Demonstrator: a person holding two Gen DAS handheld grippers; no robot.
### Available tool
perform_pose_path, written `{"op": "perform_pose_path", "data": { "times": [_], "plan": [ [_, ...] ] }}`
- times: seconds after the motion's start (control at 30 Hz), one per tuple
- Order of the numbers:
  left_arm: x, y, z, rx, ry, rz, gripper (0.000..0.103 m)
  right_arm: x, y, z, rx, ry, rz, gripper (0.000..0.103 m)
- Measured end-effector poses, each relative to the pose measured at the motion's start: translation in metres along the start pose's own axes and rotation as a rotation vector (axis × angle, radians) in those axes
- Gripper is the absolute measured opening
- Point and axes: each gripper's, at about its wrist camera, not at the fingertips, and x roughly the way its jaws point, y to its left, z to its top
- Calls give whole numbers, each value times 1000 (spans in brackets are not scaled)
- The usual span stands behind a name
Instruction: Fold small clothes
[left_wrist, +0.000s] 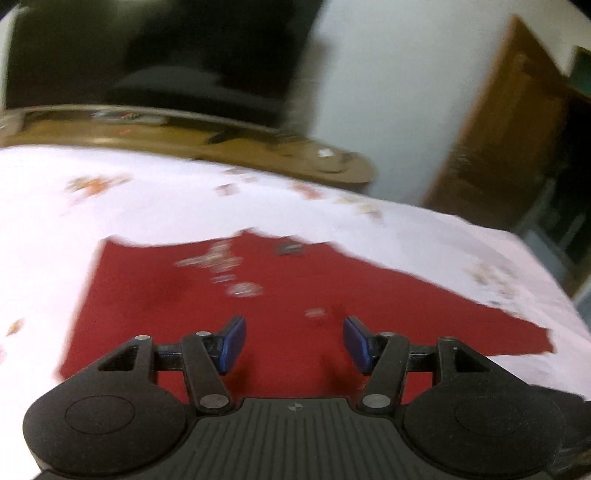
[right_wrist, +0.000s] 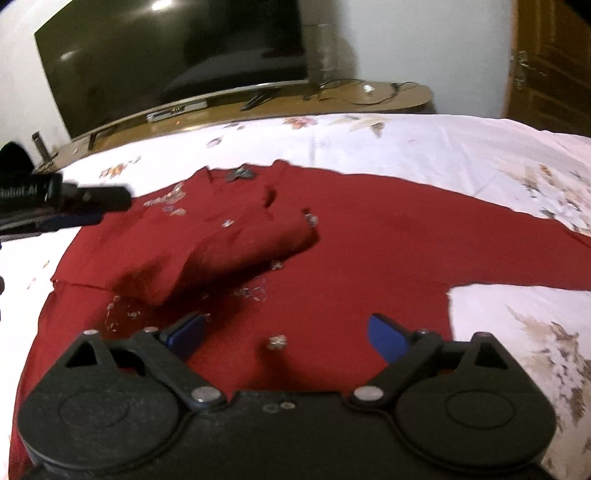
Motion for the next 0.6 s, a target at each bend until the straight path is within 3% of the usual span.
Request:
{"op": "perform_pose_path", "data": {
  "times": [0.17,0.6],
  "plan": [
    [11,39,-17,-45,38,126,58,19,5,8,-4,34,21,87],
    [25,53,-32,-96,51,129,58,58,57,38,-65,58,61,86]
  ]
}}
